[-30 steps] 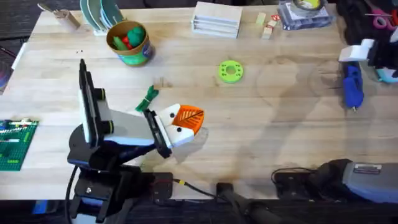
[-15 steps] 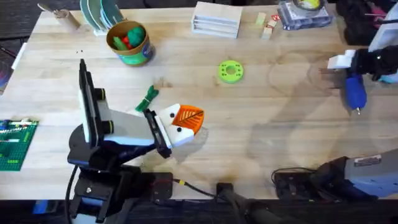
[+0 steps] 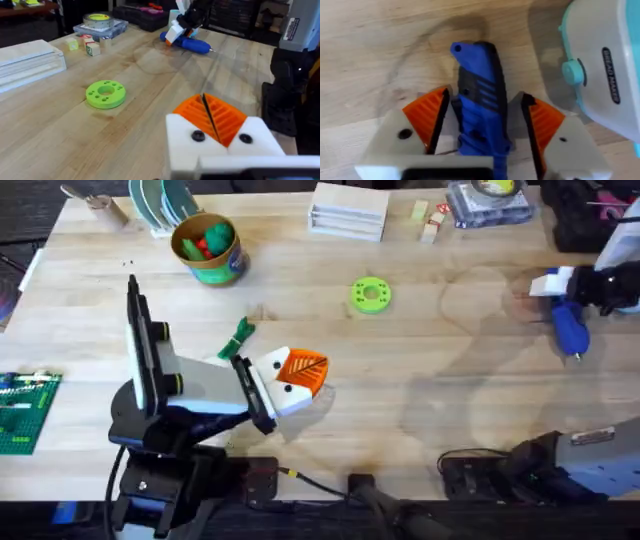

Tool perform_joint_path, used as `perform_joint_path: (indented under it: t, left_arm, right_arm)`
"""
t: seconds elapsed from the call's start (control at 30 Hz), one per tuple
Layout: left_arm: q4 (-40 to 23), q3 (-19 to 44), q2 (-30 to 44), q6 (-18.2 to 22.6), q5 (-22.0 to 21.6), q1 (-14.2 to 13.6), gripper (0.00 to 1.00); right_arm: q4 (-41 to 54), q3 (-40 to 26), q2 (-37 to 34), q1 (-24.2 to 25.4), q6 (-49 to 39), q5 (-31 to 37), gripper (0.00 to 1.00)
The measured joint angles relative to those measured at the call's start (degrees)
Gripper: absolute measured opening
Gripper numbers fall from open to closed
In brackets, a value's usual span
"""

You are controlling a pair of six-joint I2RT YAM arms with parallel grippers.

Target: Pick up the gripper from the table and insert it into the empty holder that is missing its gripper. Then pick up a screw, insert it into the mounting hole, and use the screwdriver to tighten it. Finally, clean up the table by picking up the vegetable and placing it into the bucket.

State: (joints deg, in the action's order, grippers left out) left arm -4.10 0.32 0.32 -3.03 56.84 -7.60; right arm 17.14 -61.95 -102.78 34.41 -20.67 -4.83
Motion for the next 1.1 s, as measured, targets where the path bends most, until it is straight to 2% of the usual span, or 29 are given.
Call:
perform_joint_path:
  t: [0.07,0.13,0.23,0.3,0.7,1.1]
  left_arm:
    - [0.00,0.00,0.00,0.00,0.00,0.00,0.012]
    - [0.00,0.00,0.00,-0.01,0.01,0.00,0.012]
    - [0.00,0.00,0.00,0.00,0.00,0.00,0.012]
    - [0.00,0.00,0.00,0.00,0.02,0.00,0.012]
    - [0.00,0.00,0.00,0.00,0.00,0.00,0.012]
    - [0.00,0.00,0.00,0.00,0.02,0.00,0.012]
  right_arm:
    - [0.01,0.00,-0.04,0.00,-0.02,-0.01,0.876]
    - [-0.01,0.00,-0.10,0.00,-0.18,0.01,0.798]
    - [-0.10,0.00,-0.11,0.02,-0.44,0.28,0.557]
    - [-0.29,0.00,-0.09,0.13,-0.56,0.47,0.473]
    - [-0.54,-0.04,-0.11,0.22,-0.83,0.73,0.286]
    - [-0.02,-0.15,-0.09,0.24,-0.79,0.71,0.266]
